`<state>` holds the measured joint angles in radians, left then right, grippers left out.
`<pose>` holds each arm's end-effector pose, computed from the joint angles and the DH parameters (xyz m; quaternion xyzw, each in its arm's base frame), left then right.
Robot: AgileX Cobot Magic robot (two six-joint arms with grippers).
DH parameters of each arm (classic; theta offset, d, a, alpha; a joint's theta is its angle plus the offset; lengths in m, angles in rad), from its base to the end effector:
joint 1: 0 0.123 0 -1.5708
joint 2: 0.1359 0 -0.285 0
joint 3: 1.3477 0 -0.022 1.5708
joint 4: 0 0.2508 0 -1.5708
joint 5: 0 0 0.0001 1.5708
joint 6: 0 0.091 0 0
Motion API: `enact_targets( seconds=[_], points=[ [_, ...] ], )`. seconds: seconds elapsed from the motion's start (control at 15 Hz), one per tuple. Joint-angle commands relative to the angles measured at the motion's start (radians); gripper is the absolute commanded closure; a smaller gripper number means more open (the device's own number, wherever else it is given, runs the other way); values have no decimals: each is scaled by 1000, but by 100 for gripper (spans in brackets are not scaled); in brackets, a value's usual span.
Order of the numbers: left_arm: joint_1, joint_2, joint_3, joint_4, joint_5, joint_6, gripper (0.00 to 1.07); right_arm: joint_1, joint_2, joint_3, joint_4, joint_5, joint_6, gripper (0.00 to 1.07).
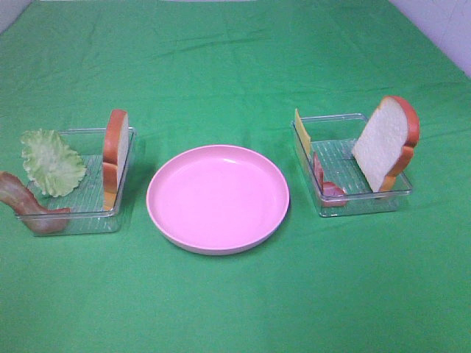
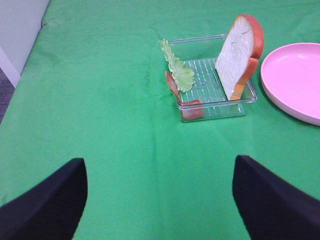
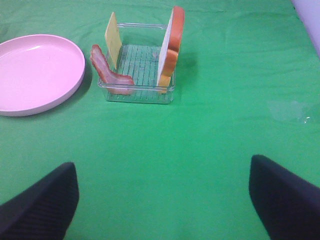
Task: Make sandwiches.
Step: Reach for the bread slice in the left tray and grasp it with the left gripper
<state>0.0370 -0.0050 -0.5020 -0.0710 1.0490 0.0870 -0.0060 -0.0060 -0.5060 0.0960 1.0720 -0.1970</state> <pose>-0.0053 -0.0058 0.2789 0.0225 0.8475 -0.0026 0.5303 -0.0071 0.0077 0.2783 -0.0836 0.8480 -0.0051 0.5234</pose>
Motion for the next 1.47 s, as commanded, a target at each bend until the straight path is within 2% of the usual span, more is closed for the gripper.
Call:
enact_targets(
  seconds=[0.07,1.47],
  points=[
    [-8,-22,1,-8,-10,-1,30,-6,-14,1,5,-5,-13,21],
    [-8,-22,1,-7,-10,-1,30,-6,-14,1,5,-5,-13,21]
  ],
)
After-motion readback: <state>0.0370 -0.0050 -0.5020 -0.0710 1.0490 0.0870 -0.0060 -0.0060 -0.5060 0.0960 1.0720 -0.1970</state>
